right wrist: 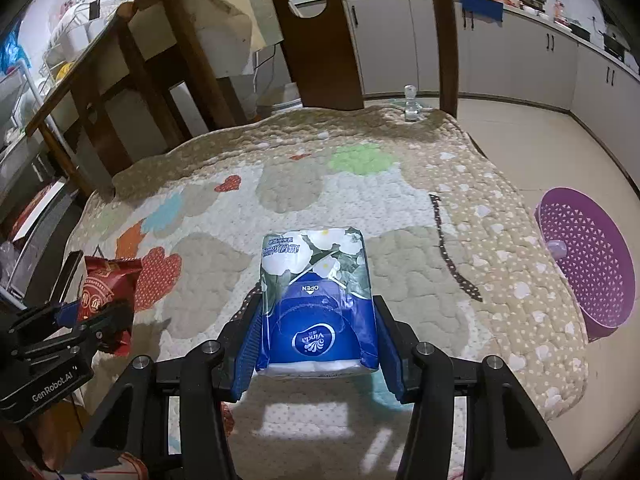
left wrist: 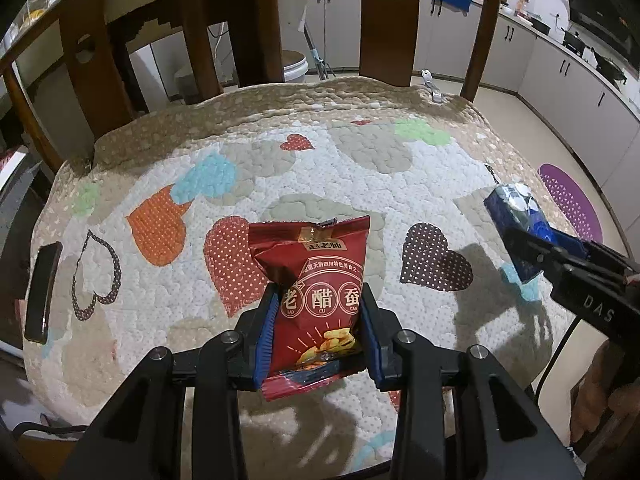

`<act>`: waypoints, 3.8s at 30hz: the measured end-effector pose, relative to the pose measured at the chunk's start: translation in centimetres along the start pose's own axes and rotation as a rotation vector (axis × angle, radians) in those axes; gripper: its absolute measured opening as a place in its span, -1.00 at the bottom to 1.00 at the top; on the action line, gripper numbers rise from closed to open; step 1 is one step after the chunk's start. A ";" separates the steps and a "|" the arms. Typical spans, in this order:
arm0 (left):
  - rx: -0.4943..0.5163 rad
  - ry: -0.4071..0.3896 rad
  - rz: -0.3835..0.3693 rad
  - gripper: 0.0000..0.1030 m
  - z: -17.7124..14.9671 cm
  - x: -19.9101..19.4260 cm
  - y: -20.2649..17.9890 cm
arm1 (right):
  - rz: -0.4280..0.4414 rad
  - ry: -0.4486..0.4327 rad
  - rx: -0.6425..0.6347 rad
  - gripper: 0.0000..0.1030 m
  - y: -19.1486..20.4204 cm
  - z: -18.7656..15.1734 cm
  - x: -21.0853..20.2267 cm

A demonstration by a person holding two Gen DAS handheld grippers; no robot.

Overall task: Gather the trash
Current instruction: 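Lift the red snack pack with the left tool while the right lifts the Vinda pack, then carry the red snack pack and Vinda pack over the purple basket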

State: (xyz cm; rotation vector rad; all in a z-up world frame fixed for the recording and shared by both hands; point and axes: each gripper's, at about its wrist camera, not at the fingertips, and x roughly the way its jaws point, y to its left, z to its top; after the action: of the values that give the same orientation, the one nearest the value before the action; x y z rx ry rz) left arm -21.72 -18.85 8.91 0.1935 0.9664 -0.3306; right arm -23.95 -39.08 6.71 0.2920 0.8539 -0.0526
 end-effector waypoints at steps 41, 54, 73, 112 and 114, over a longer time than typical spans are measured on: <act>0.155 0.003 0.088 -0.30 1.4 -0.5 -5.4 | -0.021 -0.094 0.182 0.08 -7.7 0.5 -2.7; 0.183 0.012 0.081 -0.30 1.9 0.1 -7.1 | -0.036 -0.103 0.233 0.08 -10.4 0.3 -3.3; 0.219 -0.013 0.053 -0.30 3.2 -0.5 -10.3 | -0.045 -0.092 0.262 0.09 -13.3 -0.9 -5.6; 0.461 -0.085 -0.186 -0.30 9.4 0.5 -26.5 | -0.194 -0.126 0.424 0.09 -23.7 -3.4 -10.4; 0.467 -0.085 -0.183 -0.30 9.5 0.6 -26.7 | -0.194 -0.128 0.430 0.09 -23.9 -3.4 -10.4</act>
State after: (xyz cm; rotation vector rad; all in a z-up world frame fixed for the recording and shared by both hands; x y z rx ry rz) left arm -23.64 -46.77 13.28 0.5134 0.8127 -0.7277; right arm -37.18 -61.77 6.84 0.6011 0.7355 -0.4349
